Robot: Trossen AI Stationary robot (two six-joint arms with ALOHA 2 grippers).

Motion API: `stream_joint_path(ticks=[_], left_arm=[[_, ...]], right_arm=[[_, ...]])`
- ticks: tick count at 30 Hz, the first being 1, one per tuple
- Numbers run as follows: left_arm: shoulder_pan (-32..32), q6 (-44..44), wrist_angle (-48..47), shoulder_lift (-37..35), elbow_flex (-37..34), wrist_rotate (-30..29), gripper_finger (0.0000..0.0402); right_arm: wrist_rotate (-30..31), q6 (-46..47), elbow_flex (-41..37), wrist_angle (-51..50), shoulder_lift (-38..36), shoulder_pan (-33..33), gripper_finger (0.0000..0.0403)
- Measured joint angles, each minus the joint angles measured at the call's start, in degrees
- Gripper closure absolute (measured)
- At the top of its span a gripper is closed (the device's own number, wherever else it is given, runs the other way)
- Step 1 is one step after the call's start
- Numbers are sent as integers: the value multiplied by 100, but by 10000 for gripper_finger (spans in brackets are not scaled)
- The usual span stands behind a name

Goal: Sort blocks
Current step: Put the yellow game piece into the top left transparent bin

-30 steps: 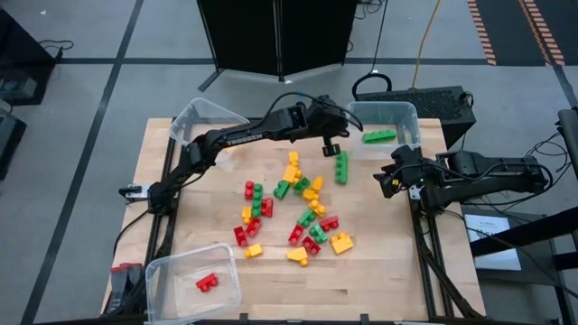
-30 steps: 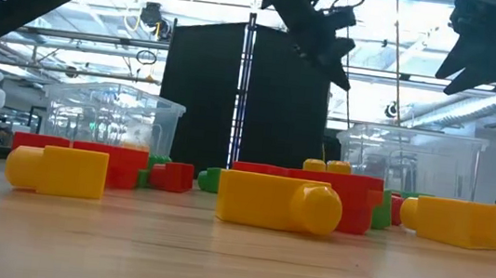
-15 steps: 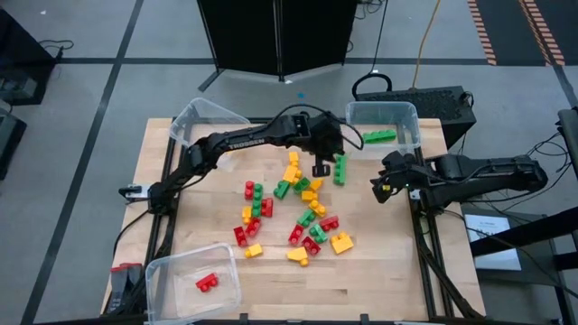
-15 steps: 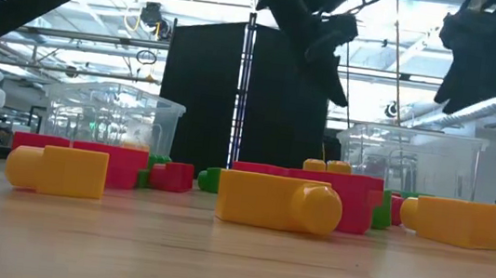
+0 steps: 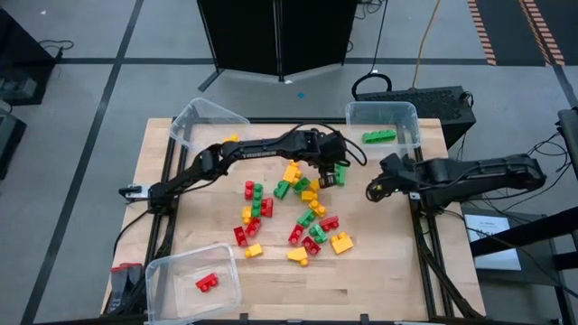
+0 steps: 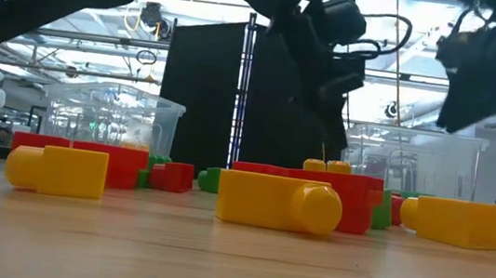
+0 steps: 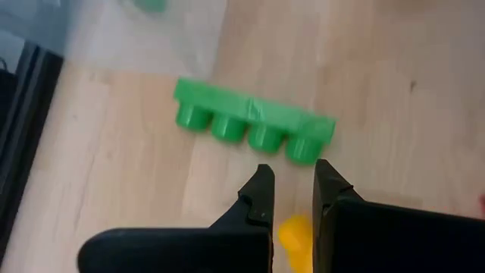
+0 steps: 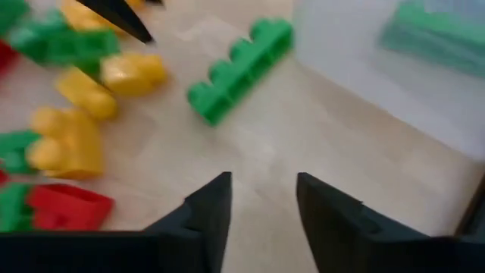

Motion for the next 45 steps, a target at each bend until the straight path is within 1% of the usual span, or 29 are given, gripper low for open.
stream_joint_path(ticks=[2, 4, 6, 7, 12, 15, 18, 22, 28, 32, 34, 37, 39, 42, 45], left_arm=[[-17, -102, 104, 0, 2, -7, 401], [-40, -304, -8, -2, 4, -9, 401], [-54, -550, -333, -12, 4, -4, 401], [-69, -619, -600, -44, 4, 13, 401], [-201, -655, -1822, -419, 7, 13, 401], [-311, -652, -2231, -728, 7, -44, 401], [-420, -682, -2362, -1104, 7, -243, 401], [-594, -700, -2492, -1598, 13, -449, 401], [-891, -701, -2626, -2287, 13, -877, 401], [-1040, -701, -2624, -2605, 13, -1249, 402], [-1078, -703, -2641, -2694, 13, -1311, 402], [-1131, -701, -2707, -2792, 14, -1320, 401], [-1151, -683, -2850, -2817, 15, -1331, 402], [-1169, -495, -3093, -2817, 13, -1389, 402], [-1138, -308, -3275, -2817, 13, -1440, 402]], right_arm=[[44, 145, -108, 31, 114, 0, 308], [81, 240, -201, 165, 239, -4, 345], [102, 235, -287, 400, 390, -22, 385], [106, 207, -340, 561, 484, -39, 393], [70, 190, -510, 1486, 1146, -131, 401], [175, 161, -530, 2016, 1653, -256, 401], [339, 234, -528, 2284, 2118, -468, 402], [342, 396, -528, 2456, 2763, -784, 402], [354, 54, -517, 3667, 3374, -1059, 402], [318, -20, -446, 4025, 3793, -1304, 403], [122, -542, -422, 4666, 3988, -1383, 403], [-539, -1278, -235, 5633, 4270, -1437, 403], [-922, -1489, 26, 5677, 4441, -1434, 403], [-1144, -1792, 428, 5497, 4511, -1321, 403], [-1195, -2379, 732, 5434, 4154, -1029, 403]])
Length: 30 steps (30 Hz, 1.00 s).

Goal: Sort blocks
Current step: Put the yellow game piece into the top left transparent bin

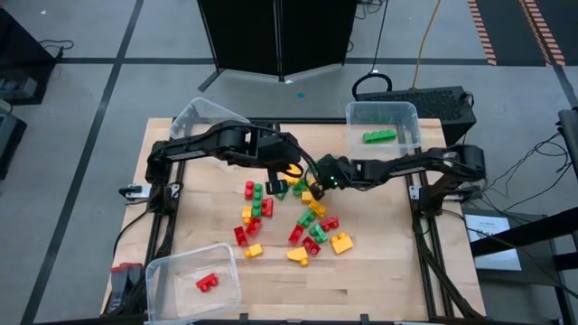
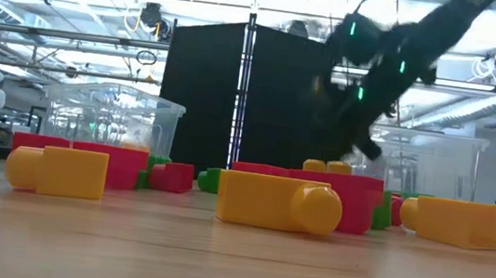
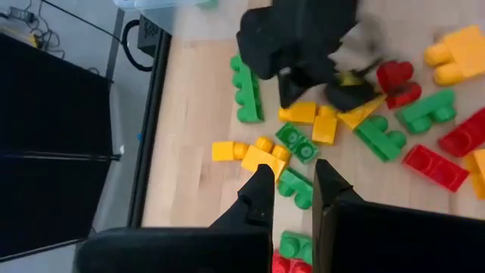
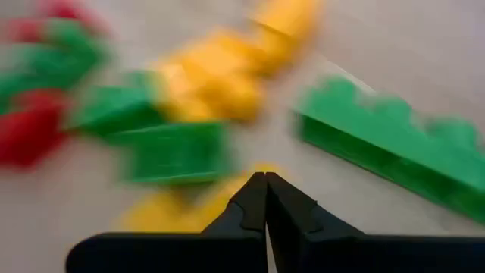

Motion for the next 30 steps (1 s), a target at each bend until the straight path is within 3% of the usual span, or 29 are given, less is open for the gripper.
stream_joint_path(ticks=[4, 8, 11, 14, 19, 26, 30], left_arm=[[82, 92, 22, -2, -2, -25, 402], [207, 89, 51, 0, -4, -35, 402], [329, 119, 435, 35, -7, 54, 402], [457, 176, 915, 219, -4, 576, 402], [480, 1021, 1237, 728, -7, 1492, 393], [370, 2203, 1578, 1609, -11, 2561, 304], [291, 2756, 1708, 2034, -11, 2624, 235]], right_arm=[[176, -583, 433, -174, -1020, 373, 403], [1003, -899, 697, -1385, -1945, 581, 403], [1210, -811, 895, -2319, -2556, 645, 403], [1241, -728, 1162, -3017, -3211, 847, 403], [1263, -698, 1375, -3607, -4198, 1117, 403], [1075, -449, 1384, -4177, -5101, 1371, 403], [1069, -276, 1382, -4603, -5259, 1453, 403]])
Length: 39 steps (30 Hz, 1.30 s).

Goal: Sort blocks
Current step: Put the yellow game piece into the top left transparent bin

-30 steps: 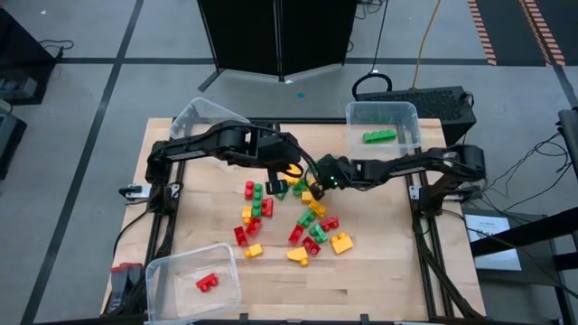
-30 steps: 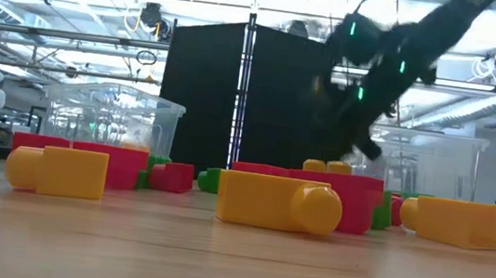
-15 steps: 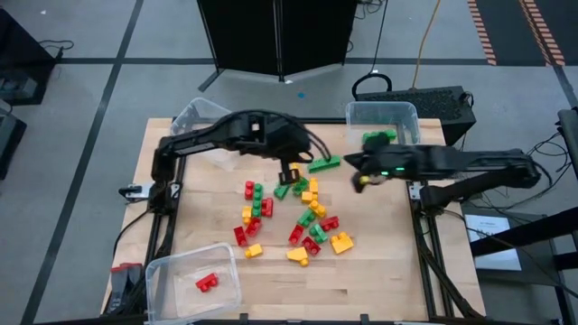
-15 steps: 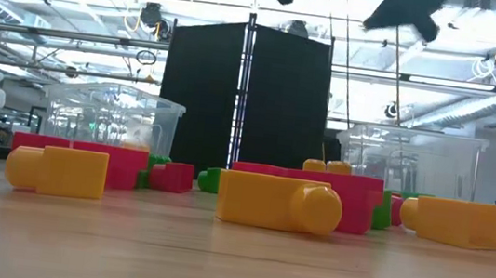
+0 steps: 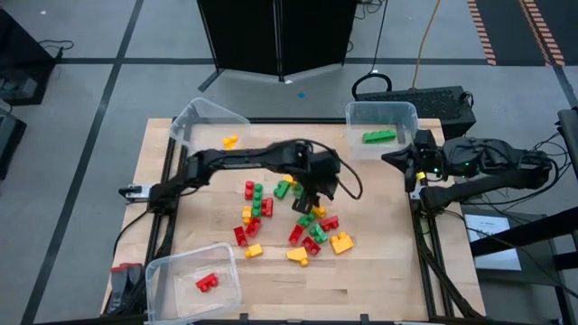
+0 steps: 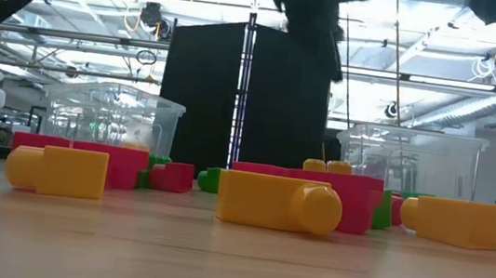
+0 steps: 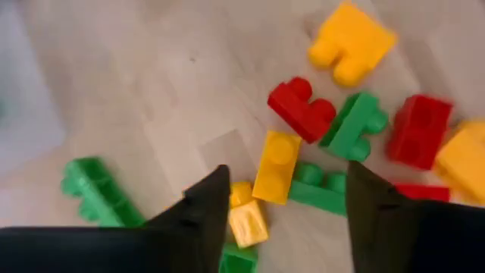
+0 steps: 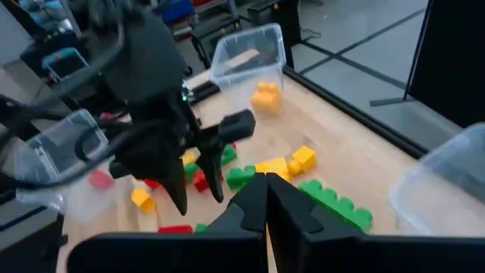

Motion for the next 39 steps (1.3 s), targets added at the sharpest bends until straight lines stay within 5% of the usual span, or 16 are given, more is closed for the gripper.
stream_joint_path(ticks=[7, 16, 21, 28, 39], left_arm=[[-96, 525, 56, 619, 0, -338, 148], [-79, 462, 522, 1205, 2, -457, 138], [-85, 459, 566, 1435, 0, -619, 186], [-85, 389, 452, 1520, 10, -454, 351], [-84, -575, 294, 894, 28, -443, 359]], right_arm=[[-13, 160, -7, -501, 40, 0, 403], [-42, 160, -6, -723, 26, 0, 403], [-144, 161, -6, -723, 31, 0, 403], [-146, 160, -7, -719, 31, 0, 403], [-116, 160, -7, -682, 29, 0, 403]])
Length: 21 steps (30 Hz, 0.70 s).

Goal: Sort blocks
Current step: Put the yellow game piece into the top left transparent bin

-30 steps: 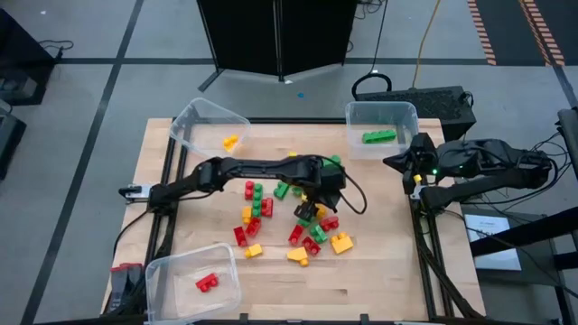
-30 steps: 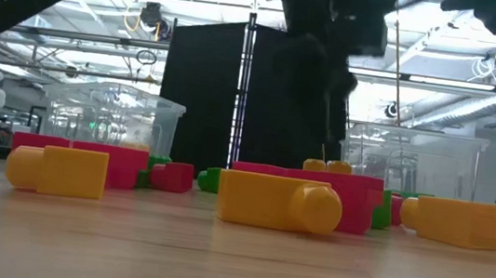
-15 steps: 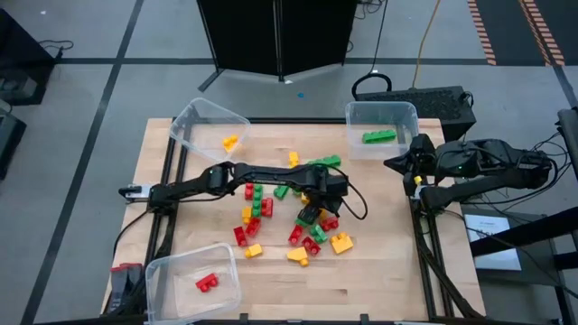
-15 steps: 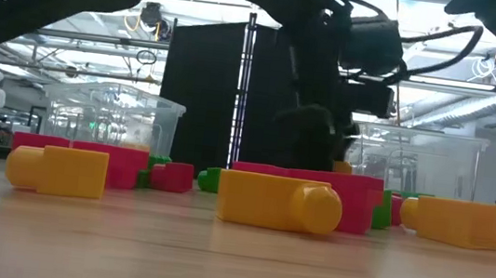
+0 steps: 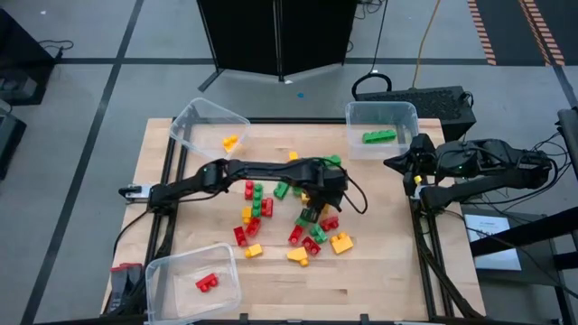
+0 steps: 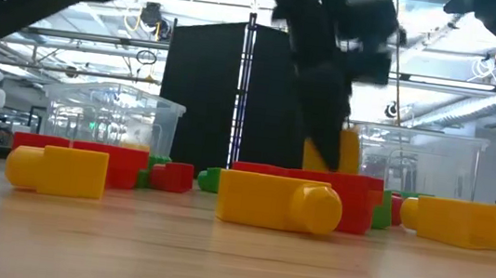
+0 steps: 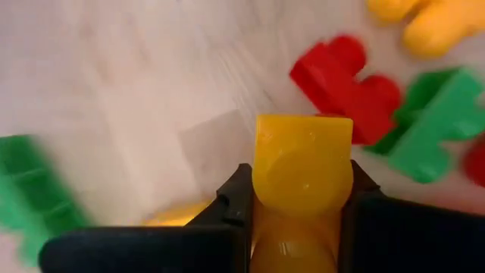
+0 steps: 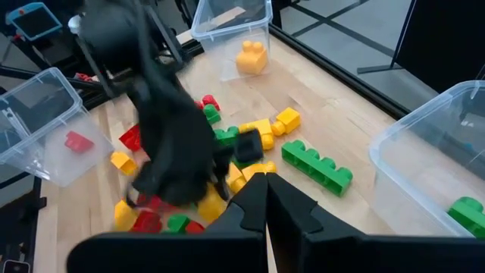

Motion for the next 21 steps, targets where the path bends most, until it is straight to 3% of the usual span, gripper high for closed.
stream_joint_path(ticks=[4, 9, 17, 21], left_arm=[[30, -324, -55, -553, 0, -403, 359], [294, -969, -481, -1462, 5, -1608, 359], [1321, -2579, -2127, -2816, 6, -3389, 359], [1913, -3107, -2574, -3289, -43, -3703, 359]], right_arm=[[23, -13, 0, 47, 0, 0, 403], [33, -17, 0, 47, 2, 0, 403], [159, -11, 2, 194, 11, -4, 403], [173, -7, 0, 214, 11, -3, 403]])
